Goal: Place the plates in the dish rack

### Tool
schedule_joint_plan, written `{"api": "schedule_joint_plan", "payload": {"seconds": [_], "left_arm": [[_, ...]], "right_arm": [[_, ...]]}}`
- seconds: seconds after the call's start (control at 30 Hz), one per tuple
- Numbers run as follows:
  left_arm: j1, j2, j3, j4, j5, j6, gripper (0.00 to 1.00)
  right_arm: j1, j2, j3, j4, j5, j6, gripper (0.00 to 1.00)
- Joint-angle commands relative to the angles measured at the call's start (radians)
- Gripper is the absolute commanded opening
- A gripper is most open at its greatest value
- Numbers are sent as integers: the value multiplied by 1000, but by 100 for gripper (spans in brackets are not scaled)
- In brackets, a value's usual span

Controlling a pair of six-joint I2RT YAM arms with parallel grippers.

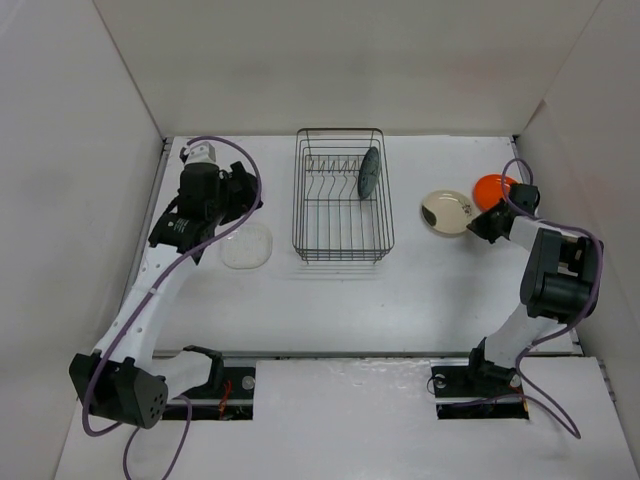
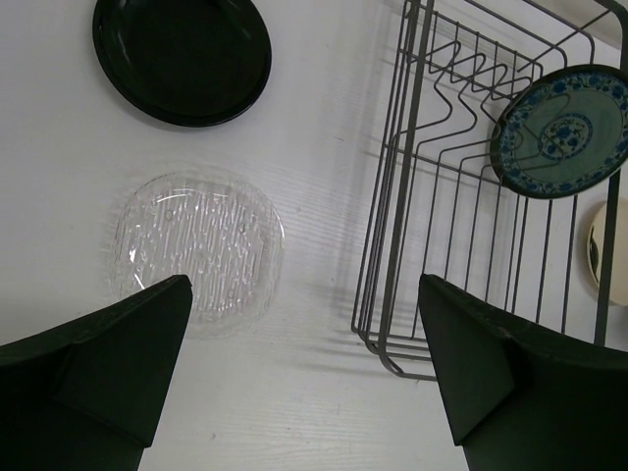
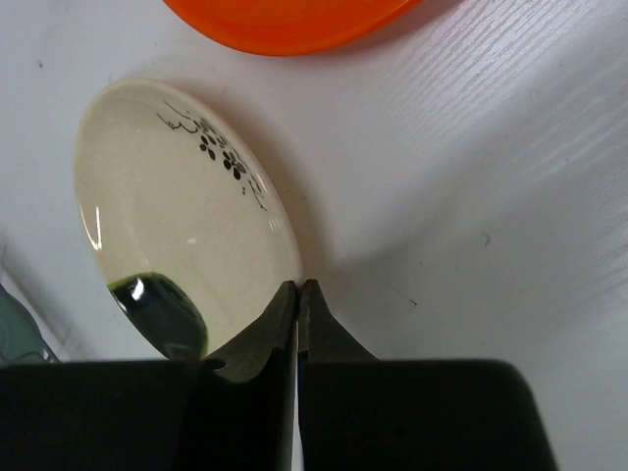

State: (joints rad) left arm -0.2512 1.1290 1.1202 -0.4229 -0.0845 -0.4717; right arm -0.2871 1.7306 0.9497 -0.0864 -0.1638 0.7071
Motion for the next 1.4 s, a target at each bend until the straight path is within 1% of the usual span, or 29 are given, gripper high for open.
{"api": "schedule_joint_plan", "payload": {"seconds": [0.0,0.07,0.1,0.17,0.2,0.23,0.27,0.3,0.4,0.47,0.53,0.6,0.63,0.67,0.7,0.73,0.77,0.8,0.83,0.9,0.97,1.03,1.07,1.13,1.17,1.2,1.3,1.37], "left_arm": [[15,-20,3,26,3,7,100],[15,-20,3,26,3,16,100],[15,-20,3,26,3,16,100],[15,-20,3,26,3,16,100],[15,-9,12,13,3,16,100],[15,-9,23,13,3,16,100],[15,-9,23,13,3,16,100],[15,-9,23,13,-7,16,100],[15,-9,32,13,-17,16,100],[15,-9,32,13,-17,16,100],[15,-9,32,13,-17,7,100],[15,-9,32,13,-17,7,100],[15,-9,32,13,-17,7,100],[15,-9,32,13,-17,7,100],[15,-9,32,13,-17,7,100],[15,-9,32,13,-17,7,100],[15,-9,32,4,-26,7,100],[15,-9,32,4,-26,7,100],[15,-9,32,4,-38,7,100],[15,-9,32,-7,-64,-5,100],[15,-9,32,-16,-84,-28,100],[15,0,41,-34,-107,-28,100],[24,0,41,-34,-107,-37,100],[24,11,41,-47,-136,-38,100],[24,11,41,-56,-136,-38,100],[24,11,41,-56,-136,-38,100],[24,11,41,-56,-136,-38,100],[24,11,32,-47,-136,-38,100]], "right_arm": [[-4,9,40,-32,-3,-9,0],[38,-38,40,-15,-19,-9,0],[61,-64,49,-15,6,-9,0],[110,-169,93,-38,67,-9,0],[171,-204,119,-67,187,-9,0],[204,-235,186,-143,255,-9,0],[233,-284,222,-180,318,-21,0],[283,-302,257,-212,417,-21,0],[331,-338,378,-315,496,-31,0],[394,-338,458,-380,601,-40,0],[433,-338,494,-401,676,-55,0],[486,-329,540,-415,711,-98,0],[514,-318,560,-415,745,-116,0],[576,-301,589,-415,812,-139,0],[609,-277,674,-465,854,-162,0],[640,-208,726,-502,907,-190,0],[672,-172,776,-531,1003,-208,0],[728,-137,828,-565,1053,-219,0],[755,-70,921,-620,1096,-236,0],[816,-10,1003,-654,1150,-256,0],[850,68,1092,-655,1162,-293,0],[888,127,1161,-690,1187,-293,0],[899,188,1234,-725,1202,-304,0],[924,248,1305,-756,1231,-322,0],[924,276,1366,-777,1241,-331,0],[933,318,1389,-777,1241,-343,0],[942,381,1446,-788,1280,-365,0],[942,403,1456,-797,1290,-376,0]]}}
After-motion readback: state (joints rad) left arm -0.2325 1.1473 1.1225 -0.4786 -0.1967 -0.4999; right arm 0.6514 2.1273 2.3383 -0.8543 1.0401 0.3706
